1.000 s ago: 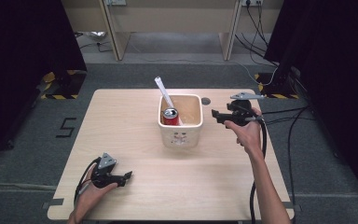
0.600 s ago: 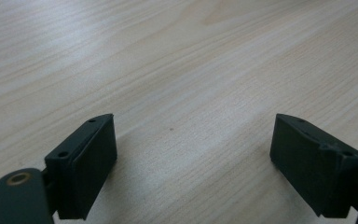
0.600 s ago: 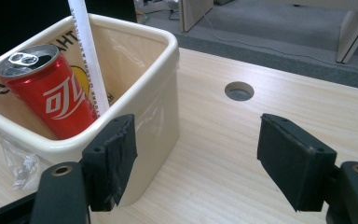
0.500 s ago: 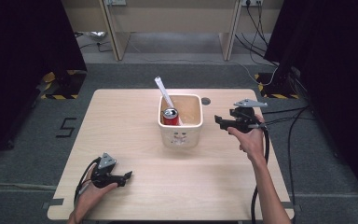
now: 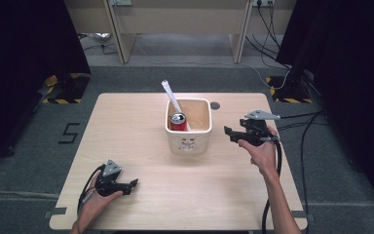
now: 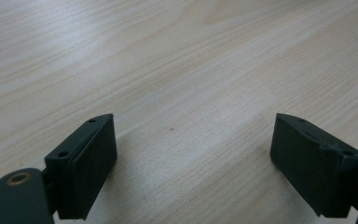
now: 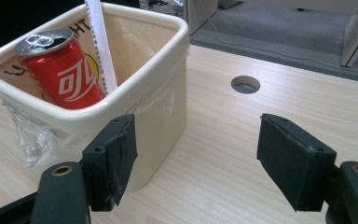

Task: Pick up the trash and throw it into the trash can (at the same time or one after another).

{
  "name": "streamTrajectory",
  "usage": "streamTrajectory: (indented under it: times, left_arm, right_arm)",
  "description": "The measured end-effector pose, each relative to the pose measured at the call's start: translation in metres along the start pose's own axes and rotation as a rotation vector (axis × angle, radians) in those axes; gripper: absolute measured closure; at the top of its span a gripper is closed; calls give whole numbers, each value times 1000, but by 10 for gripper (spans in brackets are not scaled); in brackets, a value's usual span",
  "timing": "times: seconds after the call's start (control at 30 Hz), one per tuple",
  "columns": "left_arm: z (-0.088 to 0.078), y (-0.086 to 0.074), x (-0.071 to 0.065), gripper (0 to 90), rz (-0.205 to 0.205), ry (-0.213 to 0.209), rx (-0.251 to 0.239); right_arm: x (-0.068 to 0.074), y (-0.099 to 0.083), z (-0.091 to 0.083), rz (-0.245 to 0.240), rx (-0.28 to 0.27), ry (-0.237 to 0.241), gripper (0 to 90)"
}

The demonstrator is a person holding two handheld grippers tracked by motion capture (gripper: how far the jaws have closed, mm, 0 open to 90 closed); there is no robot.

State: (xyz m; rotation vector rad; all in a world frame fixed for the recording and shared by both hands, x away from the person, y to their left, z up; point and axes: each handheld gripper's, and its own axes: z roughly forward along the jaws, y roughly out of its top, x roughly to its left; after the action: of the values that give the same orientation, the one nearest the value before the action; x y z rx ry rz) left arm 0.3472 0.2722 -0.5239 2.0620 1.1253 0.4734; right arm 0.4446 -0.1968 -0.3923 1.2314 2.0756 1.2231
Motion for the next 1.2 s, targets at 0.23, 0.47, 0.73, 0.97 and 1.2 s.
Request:
streamTrajectory:
  times: [0.23, 0.47, 0.73, 0.97, 1.2]
  left_arm:
    - [0, 0, 0, 139, 0, 0, 1]
    - [0, 0, 0, 139, 0, 0, 1]
    - [0, 0, 0, 139, 1, 0, 1]
    - [0, 0, 0, 139, 1, 0, 1]
    - [0, 0, 0, 139, 0, 0, 0]
  right_arm:
    - [5, -6, -2, -25, 8, -16, 282]
    - [6, -16, -4, -50, 32, -38, 278]
    - [7, -31, -7, -37, 31, -29, 276]
    - [12, -40, -8, -49, 41, -30, 273]
    - [19, -52, -9, -40, 28, -6, 273]
